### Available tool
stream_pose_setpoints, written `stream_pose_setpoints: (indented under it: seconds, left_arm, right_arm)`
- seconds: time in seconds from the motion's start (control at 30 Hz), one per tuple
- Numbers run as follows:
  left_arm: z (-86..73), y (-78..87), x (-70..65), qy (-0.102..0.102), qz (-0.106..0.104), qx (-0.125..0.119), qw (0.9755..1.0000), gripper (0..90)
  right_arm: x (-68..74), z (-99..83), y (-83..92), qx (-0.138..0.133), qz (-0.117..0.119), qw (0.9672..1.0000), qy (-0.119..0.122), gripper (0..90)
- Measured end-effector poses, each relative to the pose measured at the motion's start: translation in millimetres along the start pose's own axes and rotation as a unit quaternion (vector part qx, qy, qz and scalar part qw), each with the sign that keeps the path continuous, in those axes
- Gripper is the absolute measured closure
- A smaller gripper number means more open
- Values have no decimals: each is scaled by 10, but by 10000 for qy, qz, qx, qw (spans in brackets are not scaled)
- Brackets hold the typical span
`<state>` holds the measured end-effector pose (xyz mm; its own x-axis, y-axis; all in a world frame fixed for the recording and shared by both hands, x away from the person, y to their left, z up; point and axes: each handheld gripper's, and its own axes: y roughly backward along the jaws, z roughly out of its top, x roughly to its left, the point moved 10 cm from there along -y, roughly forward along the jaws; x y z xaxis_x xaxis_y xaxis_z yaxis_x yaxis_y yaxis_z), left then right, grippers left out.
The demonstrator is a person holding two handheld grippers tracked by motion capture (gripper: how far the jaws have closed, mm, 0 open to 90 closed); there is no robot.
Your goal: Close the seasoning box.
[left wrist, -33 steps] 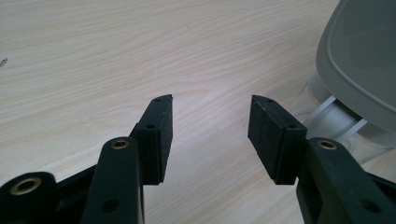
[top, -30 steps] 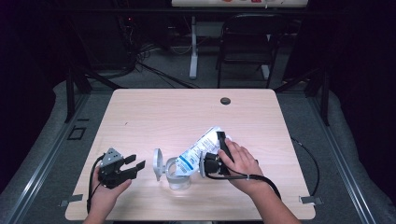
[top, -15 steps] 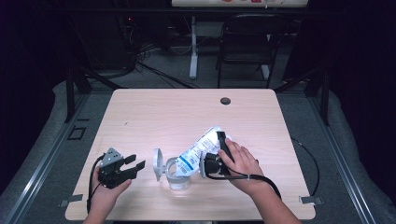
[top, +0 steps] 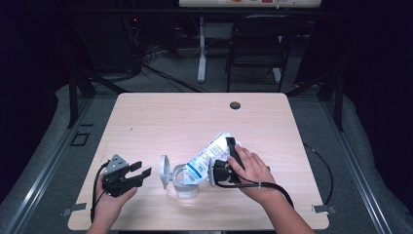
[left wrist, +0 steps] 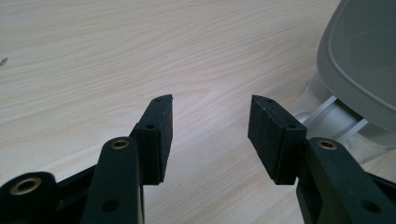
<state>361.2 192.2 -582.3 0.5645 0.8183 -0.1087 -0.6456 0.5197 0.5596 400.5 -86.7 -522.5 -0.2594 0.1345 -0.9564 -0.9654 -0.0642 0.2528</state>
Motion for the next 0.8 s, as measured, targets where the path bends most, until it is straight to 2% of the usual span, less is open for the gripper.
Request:
stream_pose_setpoints:
  seconds: [0.2, 0.27, 0.33, 0.8]
  left_arm:
    - [-1, -1, 2, 1, -1, 1, 10000, 508]
    - [0, 0, 1, 1, -1, -1, 10000, 508]
    - [0, 0, 0, 2, -1, -3, 10000, 508]
    - [-1, -4, 0, 2, -3, 0, 10000, 508]
  right_arm:
    - [-22, -8, 12, 75, -20, 9999, 92, 506]
    - [-8, 1, -1, -5, 13, 10000, 24, 506]
    - [-21, -4, 10, 52, -10, 9999, 91, 506]
    - [-18, 5, 1, -34, 8, 10000, 42, 508]
